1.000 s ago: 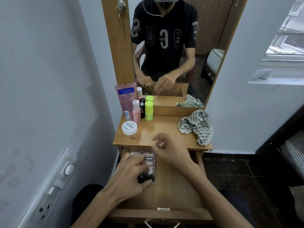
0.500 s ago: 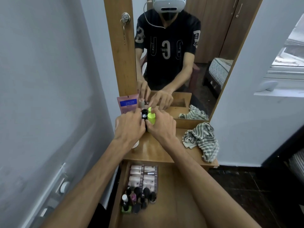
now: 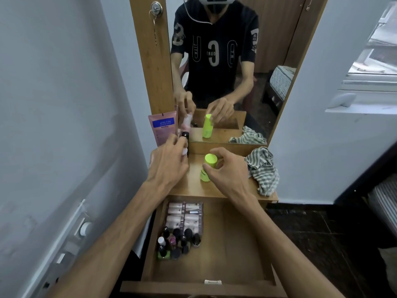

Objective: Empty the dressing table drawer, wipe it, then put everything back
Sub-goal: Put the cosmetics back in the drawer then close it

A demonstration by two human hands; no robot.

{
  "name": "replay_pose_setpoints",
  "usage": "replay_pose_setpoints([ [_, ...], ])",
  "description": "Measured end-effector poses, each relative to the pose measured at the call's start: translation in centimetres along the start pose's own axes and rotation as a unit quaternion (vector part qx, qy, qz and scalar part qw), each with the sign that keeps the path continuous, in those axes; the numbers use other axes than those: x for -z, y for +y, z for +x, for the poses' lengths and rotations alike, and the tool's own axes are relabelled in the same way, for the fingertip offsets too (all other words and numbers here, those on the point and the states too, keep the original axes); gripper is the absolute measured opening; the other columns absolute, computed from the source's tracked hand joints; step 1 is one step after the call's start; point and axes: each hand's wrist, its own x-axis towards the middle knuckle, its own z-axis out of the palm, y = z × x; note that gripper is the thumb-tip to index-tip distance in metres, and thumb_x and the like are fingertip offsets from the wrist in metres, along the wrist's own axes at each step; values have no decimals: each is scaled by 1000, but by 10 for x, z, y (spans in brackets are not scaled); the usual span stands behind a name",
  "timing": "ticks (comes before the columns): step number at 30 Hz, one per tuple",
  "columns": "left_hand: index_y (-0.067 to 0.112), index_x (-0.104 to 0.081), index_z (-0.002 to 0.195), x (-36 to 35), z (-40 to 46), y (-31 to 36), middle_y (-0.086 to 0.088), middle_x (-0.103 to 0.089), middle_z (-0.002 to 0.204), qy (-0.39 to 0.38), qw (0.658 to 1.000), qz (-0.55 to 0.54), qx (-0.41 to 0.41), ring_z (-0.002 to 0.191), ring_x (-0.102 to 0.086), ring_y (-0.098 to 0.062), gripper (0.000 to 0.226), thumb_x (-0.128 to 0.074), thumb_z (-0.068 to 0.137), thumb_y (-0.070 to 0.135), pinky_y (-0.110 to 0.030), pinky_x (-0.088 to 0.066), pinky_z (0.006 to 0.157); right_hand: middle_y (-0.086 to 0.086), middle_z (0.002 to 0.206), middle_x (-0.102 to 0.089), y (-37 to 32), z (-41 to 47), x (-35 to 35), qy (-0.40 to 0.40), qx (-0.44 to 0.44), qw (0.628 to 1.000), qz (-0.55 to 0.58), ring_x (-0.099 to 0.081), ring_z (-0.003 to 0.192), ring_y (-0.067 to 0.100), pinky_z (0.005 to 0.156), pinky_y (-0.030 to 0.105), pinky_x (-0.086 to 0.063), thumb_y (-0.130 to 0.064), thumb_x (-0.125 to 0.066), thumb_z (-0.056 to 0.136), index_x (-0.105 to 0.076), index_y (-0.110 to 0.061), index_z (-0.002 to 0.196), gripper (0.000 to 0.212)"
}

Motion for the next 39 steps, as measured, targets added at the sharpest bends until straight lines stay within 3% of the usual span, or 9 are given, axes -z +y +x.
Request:
replay_pose_setpoints([
  [4,11,-65,104,17,-12,9,-6,-65,103,28,998,-44,-18,78,-65,-24,18,-70,88,18,-36,-57,64,-13,89,-76,6,-36,31,-45,5,998,41,-69,73,2,70,36,-62,-40,-82,80,-77,-26,113,36],
  [8,14,-69,100,46,-41,20,3,-66,96,58,991,-112,-34,76,-58,-12,24,-79,81,23,-23,-48,65,-15,90,-75,5,-69,56,-107,2,992,63,-70,74,4,70,32,-62,-32,-87,76,-79,-23,109,36],
  [10,15,-71,100,59,-61,23,7,-66,94,26,986,-156,-46,76,-58,-10,27,-84,79,27,-18,-46,67,-14,87,-75,2,-85,63,-150,-5,985,81,-71,75,4,69,27,-62,-28,-89,76,-79,-24,106,32],
  [14,23,-73,89,71,-111,17,13,-67,84,-92,970,-221,-40,76,-63,-9,20,-86,74,21,-27,-52,67,-13,87,-77,-1,-118,61,-240,-12,967,87,-72,80,1,71,19,-60,-26,-89,78,-79,-29,101,26],
  [18,32,-71,82,69,-155,6,19,-65,84,-220,954,-205,-15,76,-61,-3,19,-83,69,24,-20,-46,65,-13,80,-76,-8,-141,41,-292,-9,956,35,-71,74,3,70,31,-61,-35,-83,71,-76,-29,92,23],
  [23,34,-71,86,63,-182,-11,24,-68,94,-259,952,-164,7,85,-65,1,17,-78,71,38,-24,-52,72,-10,82,-76,-20,-156,21,-324,-2,946,5,-71,76,11,74,36,-60,-31,-78,69,-76,-25,93,24],
  [27,31,-68,79,62,-190,-18,25,-65,87,-258,951,-171,12,86,-60,15,15,-81,72,35,-12,-44,70,-10,84,-75,-24,-164,8,-326,7,945,-4,-69,76,12,73,35,-60,-30,-76,71,-73,-26,92,22],
  [34,34,-66,78,62,-199,-26,19,-65,90,-250,947,-200,28,81,-64,-3,19,-85,73,34,-20,-49,67,-9,86,-76,-31,-173,-10,-337,3,941,-4,-70,80,15,75,34,-58,-31,-76,75,-73,-27,91,17],
  [39,33,-69,77,72,-196,-31,16,-67,88,-235,938,-249,48,77,-66,-11,21,-89,71,32,-31,-54,62,-10,84,-76,-39,-173,-19,-337,1,941,4,-68,85,12,75,25,-50,-29,-76,78,-74,-28,90,13],
])
